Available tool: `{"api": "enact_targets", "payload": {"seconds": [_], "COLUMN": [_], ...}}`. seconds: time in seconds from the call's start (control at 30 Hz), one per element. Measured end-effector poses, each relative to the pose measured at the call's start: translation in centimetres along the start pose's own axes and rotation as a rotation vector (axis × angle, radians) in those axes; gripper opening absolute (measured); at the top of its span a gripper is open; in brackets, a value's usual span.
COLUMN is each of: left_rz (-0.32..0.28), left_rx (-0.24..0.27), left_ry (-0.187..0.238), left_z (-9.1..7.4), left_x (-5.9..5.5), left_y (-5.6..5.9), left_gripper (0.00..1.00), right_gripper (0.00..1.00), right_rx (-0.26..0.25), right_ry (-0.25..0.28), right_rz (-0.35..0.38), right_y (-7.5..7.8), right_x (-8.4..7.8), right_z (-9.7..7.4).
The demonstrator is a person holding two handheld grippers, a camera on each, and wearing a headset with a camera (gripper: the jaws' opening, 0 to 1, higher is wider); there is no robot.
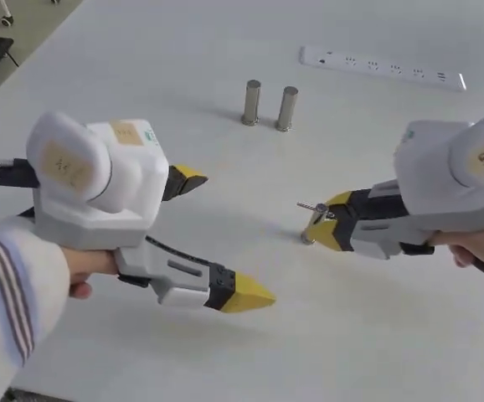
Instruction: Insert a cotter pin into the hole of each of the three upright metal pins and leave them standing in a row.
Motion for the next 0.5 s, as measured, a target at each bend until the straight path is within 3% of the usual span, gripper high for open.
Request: {"api": "enact_targets", "payload": {"seconds": [0.5], "left_rz": [-0.01], "left_rx": [0.022], "left_ry": [0.008], "left_z": [-0.9], "left_x": [-0.2], "left_y": [-1.3], "left_gripper": [0.99], "right_gripper": [0.04], "right_rx": [0.011], "right_ry": [-0.027], "right_rz": [-0.038], "right_y": [-0.2], "right_x": [0.3], "right_z": [0.1]}}
Point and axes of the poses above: the centre of the closed fingertips' face, and the gripper's own axes: z roughly forward along the fingers, y roughly to its right, x roughly out of its top, the point moved 7 cm from there along -z, roughly backward along the fingers, and after that the axes turned 3 degrees about -x, right-handed, at the moved point
